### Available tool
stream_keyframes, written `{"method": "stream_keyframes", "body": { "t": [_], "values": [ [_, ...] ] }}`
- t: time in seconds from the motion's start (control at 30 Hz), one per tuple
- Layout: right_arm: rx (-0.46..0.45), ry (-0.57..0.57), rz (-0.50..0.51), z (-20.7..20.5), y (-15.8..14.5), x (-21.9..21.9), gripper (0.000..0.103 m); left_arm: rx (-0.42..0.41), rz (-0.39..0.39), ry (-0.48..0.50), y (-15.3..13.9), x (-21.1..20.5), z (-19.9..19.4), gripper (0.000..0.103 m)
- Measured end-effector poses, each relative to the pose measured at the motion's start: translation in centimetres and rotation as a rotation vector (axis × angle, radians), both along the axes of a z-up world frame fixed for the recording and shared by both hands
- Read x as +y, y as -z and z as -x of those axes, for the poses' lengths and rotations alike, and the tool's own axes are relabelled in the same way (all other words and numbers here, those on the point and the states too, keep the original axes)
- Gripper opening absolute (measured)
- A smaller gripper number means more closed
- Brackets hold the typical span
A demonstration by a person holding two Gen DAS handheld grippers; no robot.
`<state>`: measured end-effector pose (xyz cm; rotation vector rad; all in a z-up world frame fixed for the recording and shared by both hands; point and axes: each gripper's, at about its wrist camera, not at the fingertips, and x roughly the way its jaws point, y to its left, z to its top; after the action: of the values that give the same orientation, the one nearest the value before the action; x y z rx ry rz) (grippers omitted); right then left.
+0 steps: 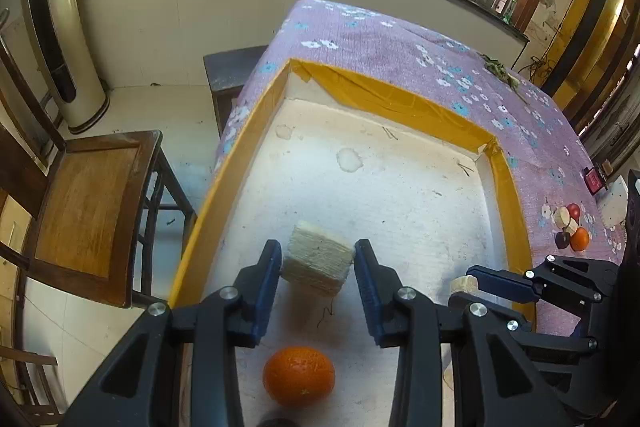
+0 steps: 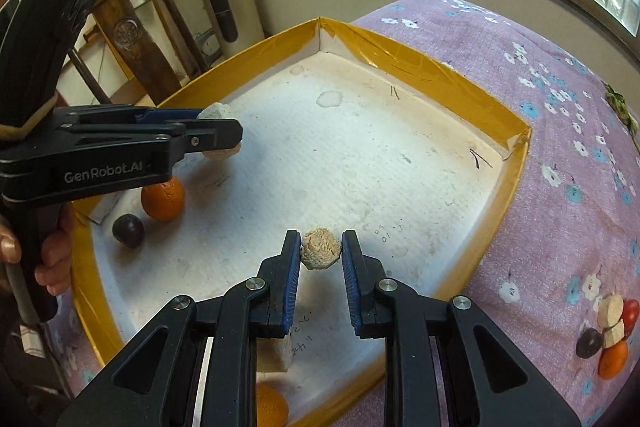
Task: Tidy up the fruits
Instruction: 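Carry both white cubes over the tray and open both tools to drop them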
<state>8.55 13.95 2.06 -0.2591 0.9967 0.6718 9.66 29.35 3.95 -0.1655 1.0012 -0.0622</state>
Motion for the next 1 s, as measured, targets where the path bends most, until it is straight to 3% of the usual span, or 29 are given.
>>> {"method": "stream_keyframes", "body": {
  "t": [0.37,0.6,0.73,0.93,1.0],
  "values": [
    [-0.002,0.005,0.034,-0.1,0.4,0.2,0.023,0.06,-0.027,-0.003,0.6,-0.4,-0.7,0.043],
    [0.006,0.05,-0.011,0.6,-0.9,-1.5,0.025,0.056,-0.024,-0.029,0.3,-0.1,0.6,0.044],
    [0.007,0.074,-0.045,1.4,-2.0,-2.5,0.026,0.025,-0.071,-0.058,-0.5,-0.2,2.1,0.061],
    [-0.003,0.109,-0.084,3.3,-3.3,-4.7,0.032,-0.019,-0.064,-0.107,-2.1,-0.3,4.4,0.072],
    [-0.006,0.127,-0.074,3.9,-3.2,-5.7,0.038,-0.034,-0.071,-0.126,-2.5,-0.8,5.1,0.074]
  ]
}}
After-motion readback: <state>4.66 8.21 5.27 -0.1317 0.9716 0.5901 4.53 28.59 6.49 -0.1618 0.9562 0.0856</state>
